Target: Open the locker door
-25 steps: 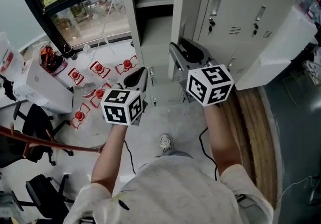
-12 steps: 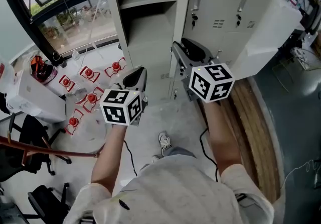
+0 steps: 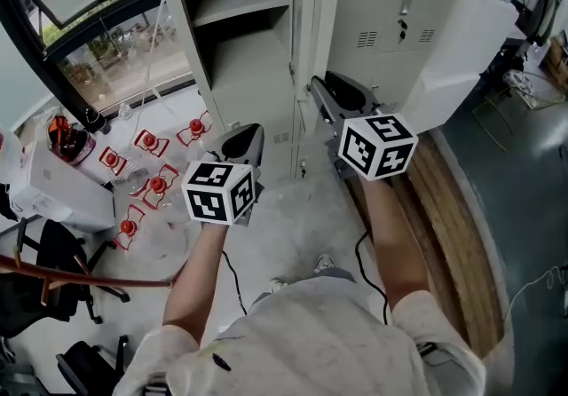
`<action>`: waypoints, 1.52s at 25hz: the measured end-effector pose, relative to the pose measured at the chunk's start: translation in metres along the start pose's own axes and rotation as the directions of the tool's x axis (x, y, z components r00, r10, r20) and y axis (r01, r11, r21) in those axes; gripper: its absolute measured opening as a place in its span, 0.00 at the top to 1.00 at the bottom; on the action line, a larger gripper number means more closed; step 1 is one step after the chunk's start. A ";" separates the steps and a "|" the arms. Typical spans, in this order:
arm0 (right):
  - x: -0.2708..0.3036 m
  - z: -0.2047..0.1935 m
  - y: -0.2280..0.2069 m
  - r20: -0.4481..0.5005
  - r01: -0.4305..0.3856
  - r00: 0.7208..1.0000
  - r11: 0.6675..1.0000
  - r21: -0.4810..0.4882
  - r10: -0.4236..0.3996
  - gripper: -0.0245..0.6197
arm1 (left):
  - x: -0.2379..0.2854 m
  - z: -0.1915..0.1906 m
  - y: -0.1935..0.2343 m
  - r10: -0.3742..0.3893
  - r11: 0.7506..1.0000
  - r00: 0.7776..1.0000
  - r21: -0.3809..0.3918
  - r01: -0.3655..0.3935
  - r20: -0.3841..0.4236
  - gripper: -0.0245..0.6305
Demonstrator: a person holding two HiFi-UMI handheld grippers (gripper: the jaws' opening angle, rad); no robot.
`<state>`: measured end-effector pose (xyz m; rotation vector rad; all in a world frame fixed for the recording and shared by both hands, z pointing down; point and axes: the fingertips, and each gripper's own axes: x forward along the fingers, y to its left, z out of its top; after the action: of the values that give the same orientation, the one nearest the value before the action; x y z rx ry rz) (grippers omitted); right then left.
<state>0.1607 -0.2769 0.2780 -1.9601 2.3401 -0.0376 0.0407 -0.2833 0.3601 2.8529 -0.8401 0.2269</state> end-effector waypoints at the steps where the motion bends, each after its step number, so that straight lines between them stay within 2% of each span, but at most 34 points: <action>1: -0.001 0.000 -0.002 0.002 -0.004 1.000 1.000 0.001 0.004 0.81 | 0.002 0.000 -0.001 0.001 1.000 1.000 0.000 -0.001 -0.001 0.96; 20: -0.026 0.006 -0.063 0.018 -0.118 0.993 0.993 -0.010 0.118 0.83 | 0.069 0.022 -0.054 0.030 0.999 1.000 0.026 -0.030 0.006 0.96; 38: -0.034 0.011 -0.117 0.023 -0.136 0.990 0.990 -0.021 0.137 0.83 | 0.112 0.032 -0.089 0.065 0.997 0.998 0.046 -0.065 -0.001 0.96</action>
<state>0.2823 -0.2638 0.2779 -1.7929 2.4612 0.0190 0.1860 -0.2745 0.3402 2.8695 -0.9409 0.2610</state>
